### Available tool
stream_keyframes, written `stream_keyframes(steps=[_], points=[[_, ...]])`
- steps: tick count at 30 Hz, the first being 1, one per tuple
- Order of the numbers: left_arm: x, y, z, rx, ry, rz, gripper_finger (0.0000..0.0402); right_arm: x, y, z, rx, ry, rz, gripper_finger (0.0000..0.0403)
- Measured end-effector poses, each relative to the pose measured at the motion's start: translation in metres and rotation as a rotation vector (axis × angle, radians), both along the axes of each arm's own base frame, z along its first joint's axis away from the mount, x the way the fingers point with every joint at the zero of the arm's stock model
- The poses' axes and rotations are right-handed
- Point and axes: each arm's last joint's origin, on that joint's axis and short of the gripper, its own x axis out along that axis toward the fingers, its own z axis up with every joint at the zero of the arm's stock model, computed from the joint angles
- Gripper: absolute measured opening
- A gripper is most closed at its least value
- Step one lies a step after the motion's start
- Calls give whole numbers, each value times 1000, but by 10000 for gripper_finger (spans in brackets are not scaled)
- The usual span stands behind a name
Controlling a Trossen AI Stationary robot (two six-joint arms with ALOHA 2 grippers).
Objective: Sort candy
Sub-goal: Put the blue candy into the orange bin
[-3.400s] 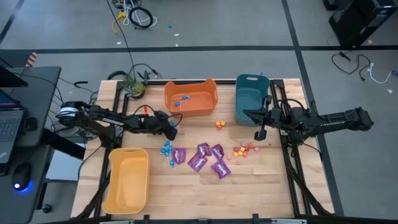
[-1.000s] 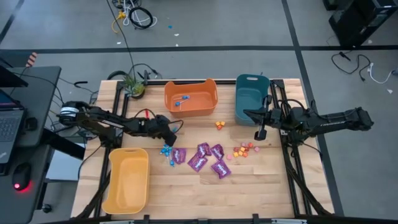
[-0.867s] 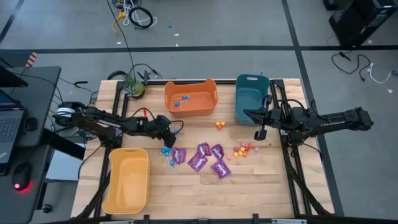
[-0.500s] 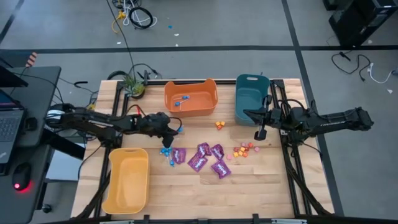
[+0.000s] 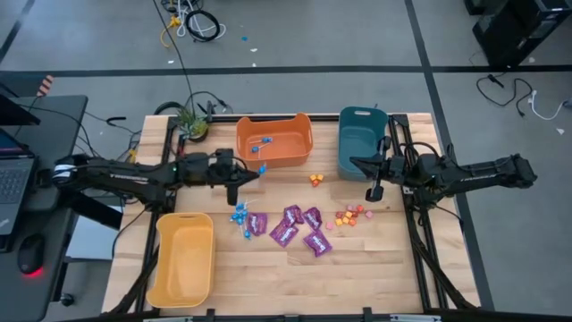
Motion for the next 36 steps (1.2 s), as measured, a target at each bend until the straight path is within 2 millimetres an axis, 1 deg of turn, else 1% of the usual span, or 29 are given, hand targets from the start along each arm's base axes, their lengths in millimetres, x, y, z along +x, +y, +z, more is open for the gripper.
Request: stream_keyframes(steps=[7,13,22,26,32,36], points=[[-4,21,7,81,-49,87,0,0,0,1,22,-10,4,0],[-9,39,11,101,-72,143,0,0,0,1,22,-11,5,0],[-11,62,26,159,-21,187,0,0,0,1,22,-11,5,0],[-16,72,24,161,35,222,0,0,0,1,22,-11,4,0],[-21,85,22,153,48,251,0,0,0,0,22,-11,4,0],[-21,95,16,136,71,258,0,0,-1,1,22,-11,0,0]])
